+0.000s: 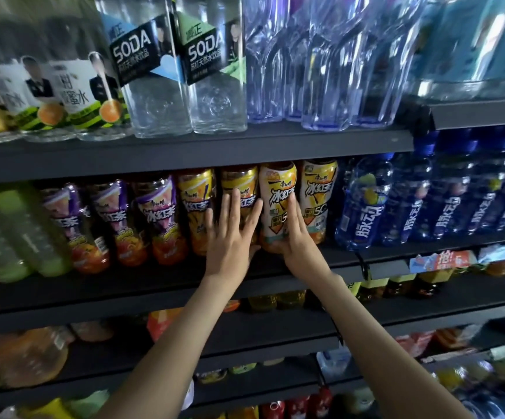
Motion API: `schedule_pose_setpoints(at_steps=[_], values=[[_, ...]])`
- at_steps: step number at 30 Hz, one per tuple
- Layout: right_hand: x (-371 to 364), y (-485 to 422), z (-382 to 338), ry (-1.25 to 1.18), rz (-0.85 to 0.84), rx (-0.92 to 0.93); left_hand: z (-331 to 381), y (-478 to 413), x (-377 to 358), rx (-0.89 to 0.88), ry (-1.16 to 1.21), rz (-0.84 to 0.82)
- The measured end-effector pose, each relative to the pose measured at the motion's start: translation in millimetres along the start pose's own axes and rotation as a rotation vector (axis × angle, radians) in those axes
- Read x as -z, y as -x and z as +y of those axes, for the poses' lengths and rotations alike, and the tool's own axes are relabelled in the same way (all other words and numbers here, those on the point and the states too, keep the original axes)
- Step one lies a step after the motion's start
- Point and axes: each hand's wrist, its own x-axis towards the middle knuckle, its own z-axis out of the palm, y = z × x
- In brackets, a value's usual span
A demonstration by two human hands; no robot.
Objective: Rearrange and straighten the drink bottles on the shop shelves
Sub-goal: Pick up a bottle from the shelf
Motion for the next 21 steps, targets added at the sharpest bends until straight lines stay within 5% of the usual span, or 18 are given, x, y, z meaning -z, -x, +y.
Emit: schedule_pose_setpoints(at_steps=[5,15,21], values=[[8,10,-6,0.030,0.019,-0.031,17,2,2,-0.036,0.060,0.033],[79,70,30,0.262,0.316,-0.204,119,-9,14,-0.199,0.442,0.137],[134,84,81,0.277,0.394,-0.336,196,-28,1,0.072,0.627,0.045]])
